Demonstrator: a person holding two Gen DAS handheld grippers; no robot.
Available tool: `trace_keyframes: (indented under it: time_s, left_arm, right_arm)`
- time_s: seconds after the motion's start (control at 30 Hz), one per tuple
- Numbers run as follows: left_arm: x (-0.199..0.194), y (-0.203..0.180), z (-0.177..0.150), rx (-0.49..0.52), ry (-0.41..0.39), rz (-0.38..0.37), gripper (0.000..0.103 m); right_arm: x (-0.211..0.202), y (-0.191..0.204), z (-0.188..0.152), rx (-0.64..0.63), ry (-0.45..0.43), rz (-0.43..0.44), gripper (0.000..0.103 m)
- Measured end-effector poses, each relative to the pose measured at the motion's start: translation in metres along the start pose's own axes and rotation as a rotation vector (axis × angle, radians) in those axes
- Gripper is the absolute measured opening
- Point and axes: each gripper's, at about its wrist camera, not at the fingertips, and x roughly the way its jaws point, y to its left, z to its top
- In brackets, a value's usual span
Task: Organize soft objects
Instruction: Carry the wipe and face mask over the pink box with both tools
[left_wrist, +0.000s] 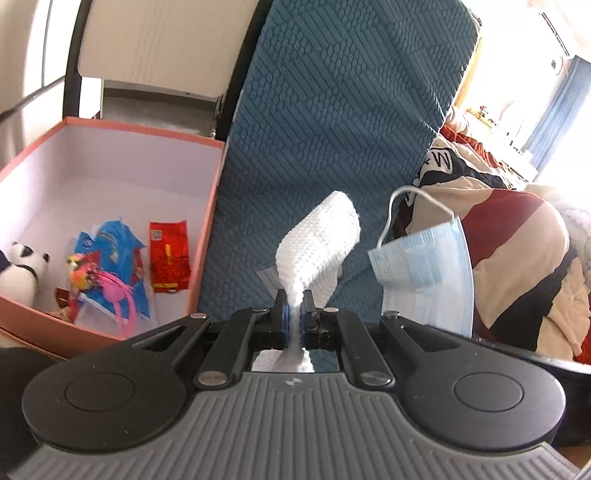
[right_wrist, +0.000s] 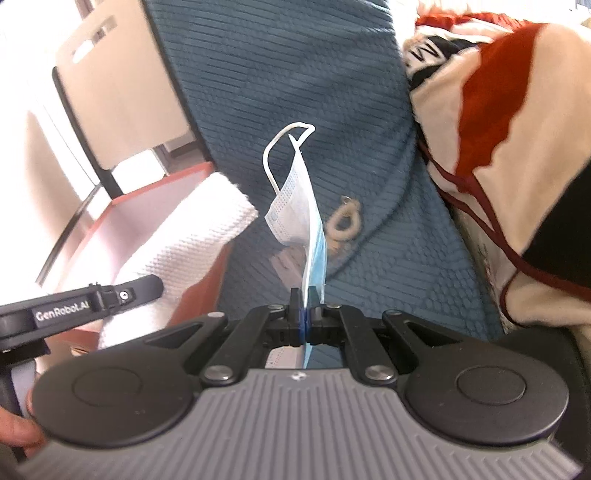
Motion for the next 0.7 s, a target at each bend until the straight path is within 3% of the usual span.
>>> trace_keyframes:
  time_s: [0.23, 0.7]
  left_arm:
    - [-0.027, 0.035, 0.013, -0.068, -0.025, 0.000, 0.007]
    - [-0.077, 0.098, 0.030, -0.105, -0.092, 0.129, 0.007]
  right_arm:
    - [-0.004, 0.034, 0.009, -0.040, -0.024, 0.064, 0.005]
    - [0.009, 0.124, 0.021, -0.168, -0.026, 0.238, 0.005]
